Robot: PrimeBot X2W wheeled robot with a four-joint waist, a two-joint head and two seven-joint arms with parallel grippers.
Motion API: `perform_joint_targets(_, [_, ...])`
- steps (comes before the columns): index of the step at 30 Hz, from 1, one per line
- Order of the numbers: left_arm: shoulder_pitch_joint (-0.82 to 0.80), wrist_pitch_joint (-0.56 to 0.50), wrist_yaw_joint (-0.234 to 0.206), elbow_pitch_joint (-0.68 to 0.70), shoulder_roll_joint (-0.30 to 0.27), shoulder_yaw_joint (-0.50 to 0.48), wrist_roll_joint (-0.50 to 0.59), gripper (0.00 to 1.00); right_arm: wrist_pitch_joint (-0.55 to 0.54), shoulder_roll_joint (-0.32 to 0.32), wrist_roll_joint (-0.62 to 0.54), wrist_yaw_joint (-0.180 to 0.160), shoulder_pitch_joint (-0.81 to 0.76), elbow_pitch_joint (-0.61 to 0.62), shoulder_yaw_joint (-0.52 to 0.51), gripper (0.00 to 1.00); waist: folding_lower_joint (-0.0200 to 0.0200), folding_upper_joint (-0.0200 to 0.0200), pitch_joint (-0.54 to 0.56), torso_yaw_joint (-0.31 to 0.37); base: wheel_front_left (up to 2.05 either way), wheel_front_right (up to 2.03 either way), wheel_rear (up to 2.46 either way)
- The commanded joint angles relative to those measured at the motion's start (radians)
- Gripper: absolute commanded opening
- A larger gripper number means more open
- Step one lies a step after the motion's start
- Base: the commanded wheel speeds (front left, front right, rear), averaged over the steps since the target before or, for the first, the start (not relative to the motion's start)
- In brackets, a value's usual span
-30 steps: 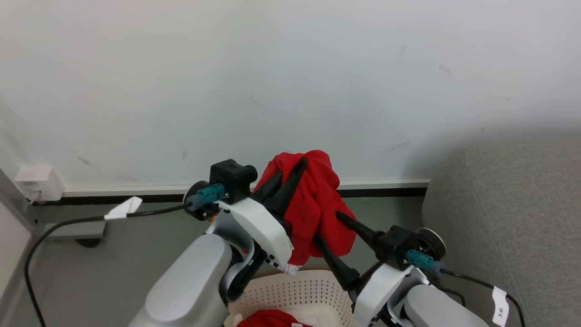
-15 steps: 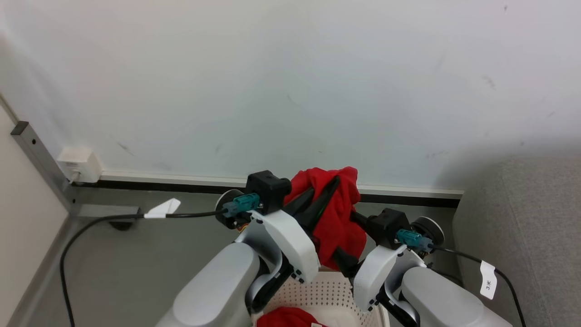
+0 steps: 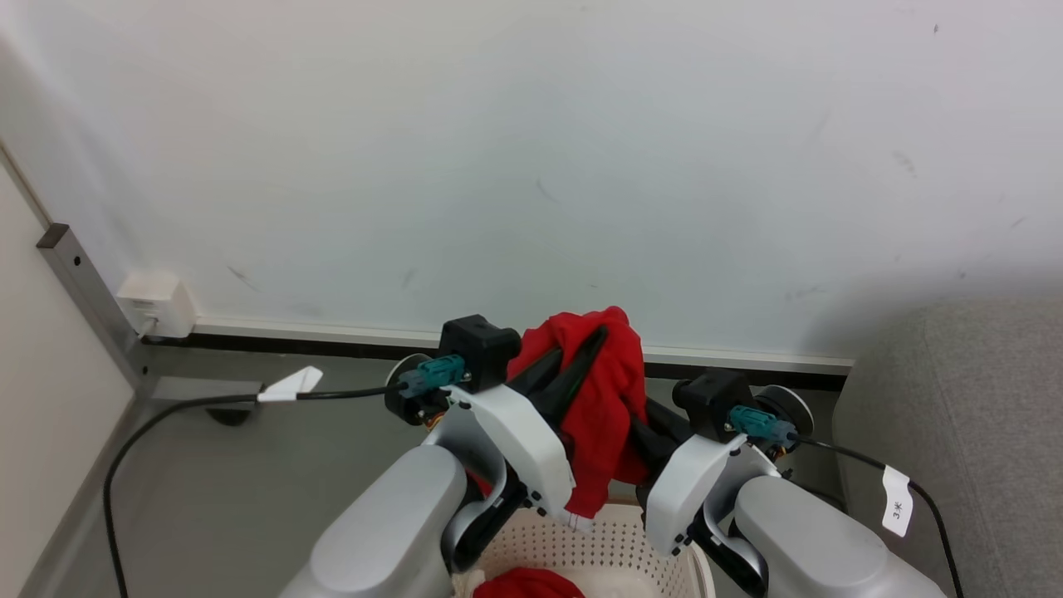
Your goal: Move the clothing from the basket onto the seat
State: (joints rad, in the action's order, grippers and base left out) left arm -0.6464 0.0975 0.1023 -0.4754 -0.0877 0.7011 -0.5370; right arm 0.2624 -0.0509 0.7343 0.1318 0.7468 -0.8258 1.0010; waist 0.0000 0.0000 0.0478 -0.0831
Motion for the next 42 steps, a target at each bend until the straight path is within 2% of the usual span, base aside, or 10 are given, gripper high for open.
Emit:
perform_joint_targets(1, [-0.004, 0.008, -0.005, -0.007, -0.013, -0.006, -0.015, 0.00, 0.003, 0.000, -0.012, -0.002, -0.004, 0.009, -0.017, 0.00, 0.0000, 0.0000, 0.002, 0.006, 0.00, 0.00, 0.00])
perform_joint_targets(10, [0.013, 0.019, -0.020, -0.021, -0.030, -0.012, -0.018, 0.00, 0.003, -0.032, -0.045, -0.002, -0.073, 0.086, -0.145, 0.00, 0.0000, 0.0000, 0.002, 0.037, 0.00, 0.00, 0.00])
perform_joint_targets(11, [0.015, 0.019, -0.020, -0.019, -0.030, -0.010, -0.020, 0.25, 0.003, -0.037, -0.049, -0.002, -0.080, 0.095, -0.156, 0.00, 0.0000, 0.0000, 0.002, 0.042, 0.00, 0.00, 0.00])
perform_joint_targets(12, [0.017, 0.019, -0.020, -0.017, -0.030, -0.009, -0.021, 0.81, 0.003, -0.041, -0.053, -0.002, -0.086, 0.102, -0.165, 0.00, 0.0000, 0.0000, 0.002, 0.046, 0.00, 0.00, 0.00])
perform_joint_targets(13, [0.019, 0.021, -0.019, -0.013, -0.028, -0.009, -0.022, 1.00, 0.003, -0.043, -0.056, -0.002, -0.092, 0.110, -0.176, 0.00, 0.0000, 0.0000, 0.003, 0.051, 0.00, 0.00, 0.00])
perform_joint_targets(25, [0.049, 0.021, -0.022, 0.038, -0.041, 0.013, -0.026, 1.00, 0.003, -0.121, -0.108, -0.002, -0.135, 0.164, -0.327, 0.00, 0.0000, 0.0000, 0.000, 0.151, 0.00, 0.00, 0.00])
perform_joint_targets(42, [0.053, 0.119, -0.031, 0.013, -0.082, 0.043, 0.037, 1.00, 0.003, -0.234, -0.203, -0.002, -0.263, 0.385, -0.537, 0.00, 0.0000, 0.0000, -0.049, 0.464, 0.00, 0.00, 0.00])
